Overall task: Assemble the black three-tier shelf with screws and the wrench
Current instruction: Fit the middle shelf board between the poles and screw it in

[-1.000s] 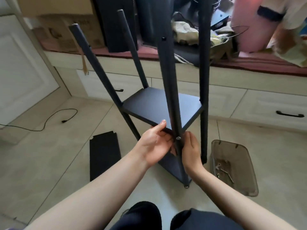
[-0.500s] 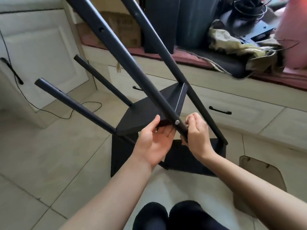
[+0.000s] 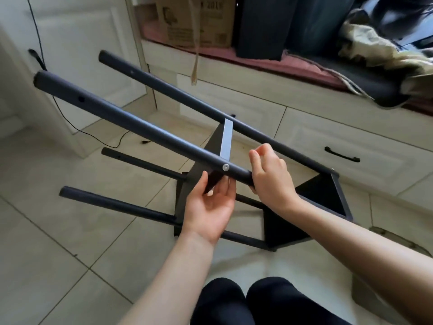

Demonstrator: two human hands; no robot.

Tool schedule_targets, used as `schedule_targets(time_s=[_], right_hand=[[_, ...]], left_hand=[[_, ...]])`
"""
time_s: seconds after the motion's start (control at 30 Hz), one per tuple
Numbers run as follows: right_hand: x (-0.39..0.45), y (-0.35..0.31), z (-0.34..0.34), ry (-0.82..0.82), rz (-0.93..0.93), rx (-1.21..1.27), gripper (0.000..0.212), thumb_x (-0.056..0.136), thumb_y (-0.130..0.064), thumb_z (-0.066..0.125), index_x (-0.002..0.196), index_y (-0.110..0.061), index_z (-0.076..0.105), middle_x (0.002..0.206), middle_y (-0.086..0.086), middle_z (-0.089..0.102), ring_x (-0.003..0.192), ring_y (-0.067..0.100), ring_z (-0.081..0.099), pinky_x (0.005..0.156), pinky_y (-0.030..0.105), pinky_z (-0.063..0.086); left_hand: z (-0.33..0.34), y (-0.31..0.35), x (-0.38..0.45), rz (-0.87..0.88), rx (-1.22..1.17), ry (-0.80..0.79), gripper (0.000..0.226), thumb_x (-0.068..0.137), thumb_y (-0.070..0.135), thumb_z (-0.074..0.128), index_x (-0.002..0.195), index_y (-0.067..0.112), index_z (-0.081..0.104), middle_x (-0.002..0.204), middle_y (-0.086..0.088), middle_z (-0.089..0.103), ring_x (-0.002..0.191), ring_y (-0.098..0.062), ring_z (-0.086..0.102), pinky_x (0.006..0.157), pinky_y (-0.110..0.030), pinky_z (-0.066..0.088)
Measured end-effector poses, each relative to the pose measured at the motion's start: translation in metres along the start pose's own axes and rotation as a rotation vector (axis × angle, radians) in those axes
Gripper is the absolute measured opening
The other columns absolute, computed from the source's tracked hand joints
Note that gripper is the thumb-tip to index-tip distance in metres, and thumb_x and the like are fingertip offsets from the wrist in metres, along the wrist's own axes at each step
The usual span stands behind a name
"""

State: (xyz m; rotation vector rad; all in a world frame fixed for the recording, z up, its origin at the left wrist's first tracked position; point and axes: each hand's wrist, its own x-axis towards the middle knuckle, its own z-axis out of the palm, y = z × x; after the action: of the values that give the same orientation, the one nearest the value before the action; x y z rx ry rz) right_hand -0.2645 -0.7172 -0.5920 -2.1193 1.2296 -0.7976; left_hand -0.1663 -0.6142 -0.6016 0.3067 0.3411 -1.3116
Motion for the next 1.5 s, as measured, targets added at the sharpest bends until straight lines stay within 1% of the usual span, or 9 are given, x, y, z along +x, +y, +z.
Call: schedule_targets(time_s=[0.17, 0.3, 0.47, 0.67, 0.97, 1.13, 1.23, 1.4, 1.5], right_hand=[[0.001, -0.001, 0.018, -0.073, -0.005, -0.088, 0.022, 0.104, -0.044, 0.035, 0.1, -0.025, 0.046, 0.077, 0.001, 0.063, 0.068, 0.026, 0.064, 0.071, 0.047, 0.053], [-0.006, -0.001, 0.034, -0.101, -0.025, -0.182, 0.023, 0.104, -0.045, 0.033, 0.097, -0.026, 0.043, 0.07, -0.01, 0.051, 0.068, 0.024, 0.055, 0.064, 0.038, 0.039], [-0.015, -0.004, 0.047, -0.175, -0.048, -0.241, 0.027, 0.104, -0.046, 0.03, 0.101, -0.022, 0.043, 0.071, -0.004, 0.056, 0.072, 0.031, 0.059, 0.067, 0.041, 0.045], [-0.026, -0.001, 0.054, -0.235, -0.077, -0.279, 0.026, 0.104, -0.045, 0.03, 0.099, -0.022, 0.041, 0.068, -0.004, 0.056, 0.071, 0.033, 0.058, 0.064, 0.039, 0.039], [-0.043, 0.003, 0.064, -0.304, -0.137, -0.349, 0.023, 0.103, -0.047, 0.029, 0.097, -0.026, 0.037, 0.062, -0.009, 0.046, 0.065, 0.031, 0.048, 0.062, 0.039, 0.035], [-0.056, 0.003, 0.071, -0.34, -0.171, -0.374, 0.022, 0.103, -0.047, 0.029, 0.097, -0.027, 0.035, 0.065, -0.008, 0.05, 0.066, 0.031, 0.056, 0.06, 0.038, 0.037], [-0.06, 0.003, 0.074, -0.345, -0.188, -0.393, 0.021, 0.103, -0.047, 0.029, 0.094, -0.028, 0.031, 0.062, -0.009, 0.044, 0.059, 0.028, 0.049, 0.058, 0.037, 0.035], [-0.054, 0.001, 0.07, -0.372, -0.128, -0.347, 0.021, 0.102, -0.043, 0.034, 0.094, -0.024, 0.037, 0.079, 0.002, 0.062, 0.069, 0.033, 0.053, 0.062, 0.038, 0.039], [-0.053, -0.001, 0.068, -0.4, -0.105, -0.304, 0.02, 0.102, -0.04, 0.039, 0.095, -0.022, 0.042, 0.082, 0.005, 0.065, 0.073, 0.033, 0.057, 0.065, 0.039, 0.047]], left_hand=[[-0.018, 0.013, 0.002, -0.018, -0.113, 0.073, 0.02, 0.097, 0.011, 0.057, 0.109, -0.002, 0.066, 0.112, -0.026, 0.071, 0.104, -0.039, 0.07, 0.081, -0.046, 0.055], [-0.036, 0.022, -0.002, -0.013, -0.166, 0.077, 0.023, 0.095, 0.011, 0.057, 0.108, -0.004, 0.068, 0.119, -0.026, 0.069, 0.117, -0.038, 0.065, 0.09, -0.046, 0.052], [-0.055, 0.026, -0.008, 0.002, -0.224, 0.08, 0.027, 0.091, 0.011, 0.057, 0.09, -0.009, 0.075, 0.115, -0.026, 0.07, 0.099, -0.04, 0.072, 0.084, -0.046, 0.052], [-0.072, 0.027, -0.015, 0.041, -0.217, 0.114, 0.026, 0.095, 0.01, 0.053, 0.11, -0.006, 0.066, 0.113, -0.025, 0.07, 0.097, -0.038, 0.073, 0.085, -0.044, 0.053], [-0.092, 0.027, -0.024, 0.046, -0.249, 0.156, 0.027, 0.098, 0.01, 0.05, 0.112, -0.008, 0.065, 0.118, -0.026, 0.068, 0.102, -0.036, 0.072, 0.09, -0.044, 0.052], [-0.103, 0.029, -0.029, 0.068, -0.269, 0.169, 0.031, 0.098, 0.011, 0.05, 0.121, -0.007, 0.062, 0.116, -0.024, 0.069, 0.096, -0.034, 0.074, 0.073, -0.043, 0.063], [-0.107, 0.029, -0.033, 0.071, -0.266, 0.161, 0.039, 0.09, 0.007, 0.054, 0.125, -0.008, 0.059, 0.116, -0.024, 0.069, 0.094, -0.035, 0.075, 0.068, -0.043, 0.063], [-0.105, 0.029, -0.034, 0.047, -0.218, 0.16, 0.04, 0.089, 0.007, 0.056, 0.126, -0.008, 0.059, 0.114, -0.027, 0.069, 0.095, -0.037, 0.074, 0.074, -0.049, 0.062], [-0.109, 0.032, -0.035, 0.016, -0.051, 0.26, 0.048, 0.082, 0.015, 0.064, 0.125, -0.004, 0.057, 0.098, -0.024, 0.072, 0.08, -0.035, 0.076, 0.073, -0.053, 0.061]])
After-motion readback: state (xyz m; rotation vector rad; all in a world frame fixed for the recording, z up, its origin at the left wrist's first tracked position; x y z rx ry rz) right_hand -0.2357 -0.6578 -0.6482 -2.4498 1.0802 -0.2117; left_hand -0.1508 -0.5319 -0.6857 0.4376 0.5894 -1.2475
